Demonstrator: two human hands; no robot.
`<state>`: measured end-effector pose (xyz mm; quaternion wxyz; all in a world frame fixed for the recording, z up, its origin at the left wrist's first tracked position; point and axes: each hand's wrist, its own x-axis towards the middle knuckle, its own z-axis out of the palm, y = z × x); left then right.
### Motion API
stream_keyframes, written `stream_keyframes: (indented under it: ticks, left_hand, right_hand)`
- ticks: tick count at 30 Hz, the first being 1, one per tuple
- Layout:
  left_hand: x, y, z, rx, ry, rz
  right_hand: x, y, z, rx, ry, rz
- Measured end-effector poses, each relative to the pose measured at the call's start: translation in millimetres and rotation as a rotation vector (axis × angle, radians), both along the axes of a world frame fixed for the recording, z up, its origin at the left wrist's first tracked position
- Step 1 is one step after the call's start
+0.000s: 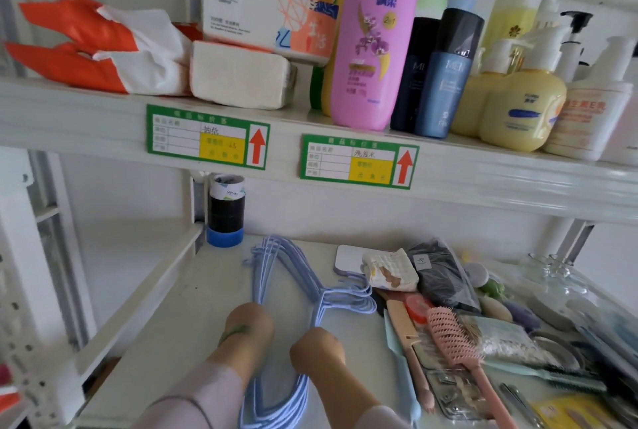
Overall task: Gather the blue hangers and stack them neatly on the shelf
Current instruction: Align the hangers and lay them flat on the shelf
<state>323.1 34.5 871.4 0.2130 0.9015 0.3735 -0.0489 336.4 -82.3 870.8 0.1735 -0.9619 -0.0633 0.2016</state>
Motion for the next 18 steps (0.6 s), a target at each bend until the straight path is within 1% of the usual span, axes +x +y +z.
stream_keyframes:
  ticks: [6, 12, 16, 17, 18]
  left_hand:
    - [-5.9, -2.2, 3.7, -0.059, 0.034, -0.014]
    - [-12.6, 1.4, 4.7, -0.055, 0.044, 0.009]
    - [-15.4, -0.6, 10.0, -0.137, 0.087, -0.005]
    - [-14.9, -1.6, 10.4, -0.132, 0.079, -0.019]
    - [-14.5, -3.1, 11.6, -0.044, 0.068, -0.057]
  right_hand:
    - [2.8, 0.2, 0.4, -0.006, 0.022, 0.016]
    - [0.2, 4.1, -2.3, -0.021, 0.018, 0.03]
    - [1.4, 0.6, -2.1, 0.007, 0.017, 0.001]
    - [1.9, -0.3, -2.6, 0.022, 0.018, -0.008]
    - [2.7, -1.3, -3.3, 0.037, 0.016, -0.014]
